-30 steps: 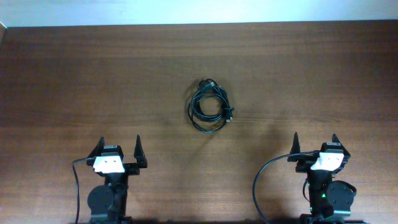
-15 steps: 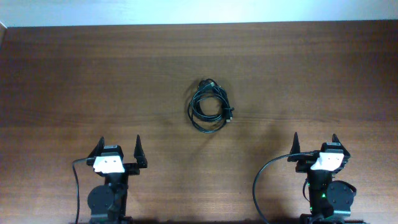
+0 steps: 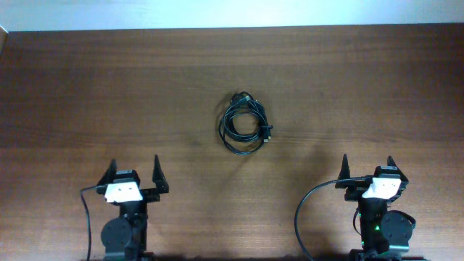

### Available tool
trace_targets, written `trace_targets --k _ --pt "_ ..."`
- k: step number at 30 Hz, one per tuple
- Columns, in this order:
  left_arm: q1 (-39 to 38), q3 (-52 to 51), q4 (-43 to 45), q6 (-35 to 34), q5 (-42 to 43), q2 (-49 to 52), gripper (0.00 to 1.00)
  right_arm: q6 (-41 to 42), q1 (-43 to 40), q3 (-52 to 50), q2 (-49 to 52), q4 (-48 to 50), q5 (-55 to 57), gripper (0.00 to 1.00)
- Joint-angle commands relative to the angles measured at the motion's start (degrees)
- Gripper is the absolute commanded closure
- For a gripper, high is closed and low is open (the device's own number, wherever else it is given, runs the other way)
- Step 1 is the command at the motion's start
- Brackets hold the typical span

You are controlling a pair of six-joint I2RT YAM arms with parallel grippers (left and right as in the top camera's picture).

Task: Untangle cables

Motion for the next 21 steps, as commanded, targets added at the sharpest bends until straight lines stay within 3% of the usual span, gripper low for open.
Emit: trace_targets --k 1,8,12,15,21 --pt "0.33 -0.07 1.88 0.04 -2.67 -0.17 0.01 0.66 -0.37 -0.26 -0.57 -0.52 0.33 0.01" --pt "0.33 -0.04 1.03 -0.61 -1.79 -0.17 0.01 3.52 -0.37 -0.26 -0.57 -0.57 0.04 0.01" --pt "0.33 2.78 -8.24 -1.95 5.44 1.36 0.01 6.08 -0.37 0.61 0.76 -1.42 -6.12 0.01" --pt "0.33 8.57 -14.21 -1.84 5.2 6.43 0.01 6.71 -0.37 7.39 3.37 -11.91 -7.21 0.01" --pt "0.26 24.68 -18.95 -1.86 8.2 22.91 0.01 7.91 -0.37 21.79 13.84 -22.69 -7.02 0.01"
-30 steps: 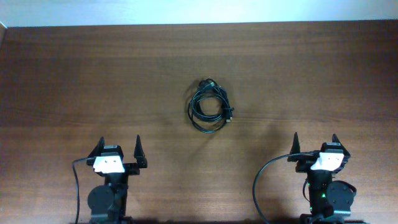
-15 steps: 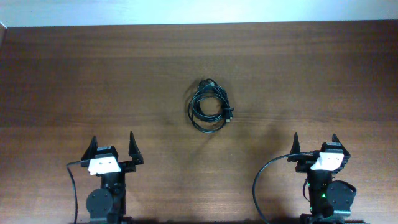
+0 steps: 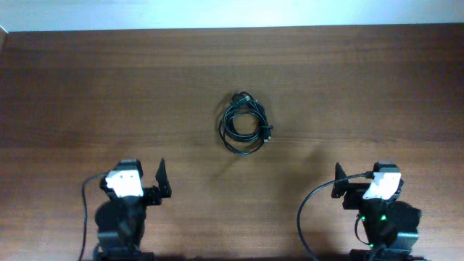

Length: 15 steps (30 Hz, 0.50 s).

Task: Untangle cables
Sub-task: 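Move the left gripper over the black cable coil and lower onto it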

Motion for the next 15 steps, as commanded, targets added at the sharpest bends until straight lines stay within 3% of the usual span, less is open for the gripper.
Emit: trace_targets --k 1,5,10,15 --pt "0.26 14.36 -5.33 -0.5 5.51 11.67 0.01 2.25 -0.35 10.93 6.54 -4.61 -1.25 0.01" --pt "0.26 33.88 -18.75 2.54 13.7 24.13 0.01 5.29 -0.37 27.36 14.47 -18.08 -1.31 0.01" --pt "0.26 57.07 -36.92 2.49 13.07 36.02 0.01 6.75 -0.37 46.66 21.38 -33.9 -5.07 0.01" --pt "0.26 74.75 -50.05 2.45 14.36 44.06 0.01 7.96 -0.37 57.44 23.96 -35.69 -11.26 0.01"
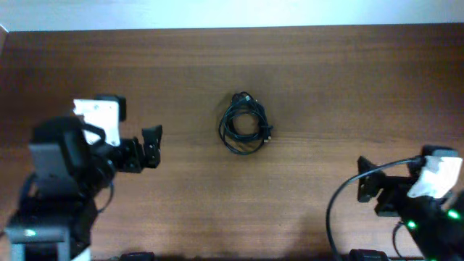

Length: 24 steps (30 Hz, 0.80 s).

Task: Untangle cables
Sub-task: 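Move the left gripper over the black cable coil and lower onto it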

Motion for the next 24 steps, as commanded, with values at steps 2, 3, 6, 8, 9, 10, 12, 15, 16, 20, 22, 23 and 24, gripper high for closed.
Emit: trace_targets --k 2,3,6,8,9,10,12,15,16,20,22,23,24 --pt "0.22 12.61 -6.8 0.76 3.8 4.66 0.01 1.99 -0.37 6.23 0.96 -0.11 -6.69 0.01" --pt "0.22 13.0 -6.01 0.76 4.55 4.63 0.01 1.68 -0.37 6.64 1.09 0.31 -7.23 0.01" --pt "0.22 14.51 -6.34 0.2 4.37 6.16 0.01 1.77 -0.37 7.28 3.32 -0.35 -6.21 0.01" --pt "0.22 15.26 -6.25 -0.13 4.35 8.79 0.01 1.53 -0.37 8.2 8.02 -1.92 -3.32 0.01" --pt "0.2 15.52 -6.03 -0.11 4.35 10.64 0.01 0.48 -0.37 8.98 11.28 -2.49 -2.8 0.01" --pt "-0.09 15.63 -5.6 -0.09 4.02 13.0 0.01 -1.16 -0.37 10.01 14.88 -2.91 -2.8 0.01" --pt "-0.96 15.63 -4.15 -0.11 3.5 16.85 0.01 -2.62 -0.37 12.94 21.88 -3.48 -1.4 0.01" --pt "-3.39 15.63 -0.42 -0.13 3.52 21.77 0.01 -2.84 -0.35 18.29 30.36 -4.2 -0.33 0.01" --pt "-4.09 15.63 0.66 -0.15 3.52 22.69 0.01 -2.99 -0.22 20.09 32.89 -4.55 -0.28 0.01" --pt "-9.94 15.61 10.03 -0.2 3.5 28.02 0.01 -4.52 2.78 26.36 41.4 -4.55 3.98 0.01" --pt "-12.52 15.61 13.25 -0.83 3.54 30.32 0.01 -4.48 4.02 26.91 42.51 -3.91 9.16 0.01" --pt "-13.66 15.61 14.4 -1.22 3.52 31.56 0.01 -4.33 4.5 26.91 42.69 -3.39 11.58 0.01" --pt "-15.02 15.61 15.39 -1.2 3.52 33.35 0.01 -4.31 4.55 26.91 42.71 -3.26 11.74 0.01"
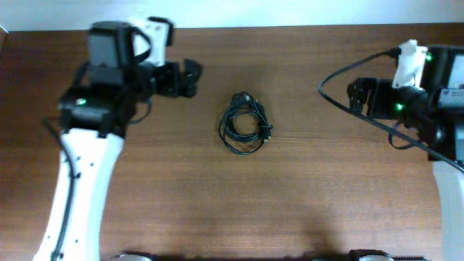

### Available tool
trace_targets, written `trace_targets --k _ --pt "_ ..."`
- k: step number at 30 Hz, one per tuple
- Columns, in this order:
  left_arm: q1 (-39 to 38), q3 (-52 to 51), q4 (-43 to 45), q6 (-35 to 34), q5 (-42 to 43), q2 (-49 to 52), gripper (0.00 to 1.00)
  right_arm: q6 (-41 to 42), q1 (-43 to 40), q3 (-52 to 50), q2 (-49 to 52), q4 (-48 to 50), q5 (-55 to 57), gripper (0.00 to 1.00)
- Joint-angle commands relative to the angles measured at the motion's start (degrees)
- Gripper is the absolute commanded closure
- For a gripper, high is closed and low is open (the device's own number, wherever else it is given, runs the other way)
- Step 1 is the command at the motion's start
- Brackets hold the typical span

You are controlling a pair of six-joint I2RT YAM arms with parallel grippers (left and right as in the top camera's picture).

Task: Untangle cables
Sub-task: 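Move the left gripper over the black cable coil and lower onto it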

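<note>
A coil of black cable lies in loops on the wooden table near the middle, with a small plug end at its right side. My left gripper hangs above the table up and to the left of the coil, pointing right. Over at the right, my right gripper faces left toward the coil. Neither touches the cable. From the overhead view I cannot tell whether either pair of fingers is open or shut.
The left arm's white link crosses the left side of the view. The right arm's black lead arcs above the table at the upper right. A pale wall strip borders the table's far edge.
Both arms have risen and reached farther in: the left gripper from the mid-left to upper left of the coil, the right from the lower right to the upper right. The cable lies unchanged.
Both arms were folded at the table's near edge with fingers spread open and the coil untouched in the middle. Then they had turned and lifted, the left to the mid-left, the right at the lower right. Now both hang high on either side of the coil.
</note>
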Motion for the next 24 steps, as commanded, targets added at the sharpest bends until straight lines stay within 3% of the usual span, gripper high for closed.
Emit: trace_targets --k 1,14,21,24 --pt "-5.14 0.42 2.91 -0.96 0.44 6.03 0.01 -0.72 1.07 1.77 -0.02 0.17 6.27 0.01" --pt "-7.13 0.42 -1.68 -0.96 -9.05 28.63 0.01 -0.74 1.07 1.75 -0.09 -3.21 6.19 0.01" --pt "-9.09 0.28 -3.06 -0.92 -4.96 29.81 0.01 -0.74 1.07 1.75 -0.09 -3.8 6.21 0.01" --pt "-10.36 -0.13 -4.0 5.29 -3.32 29.86 0.01 -0.72 1.07 1.75 -0.09 -4.28 6.21 0.01"
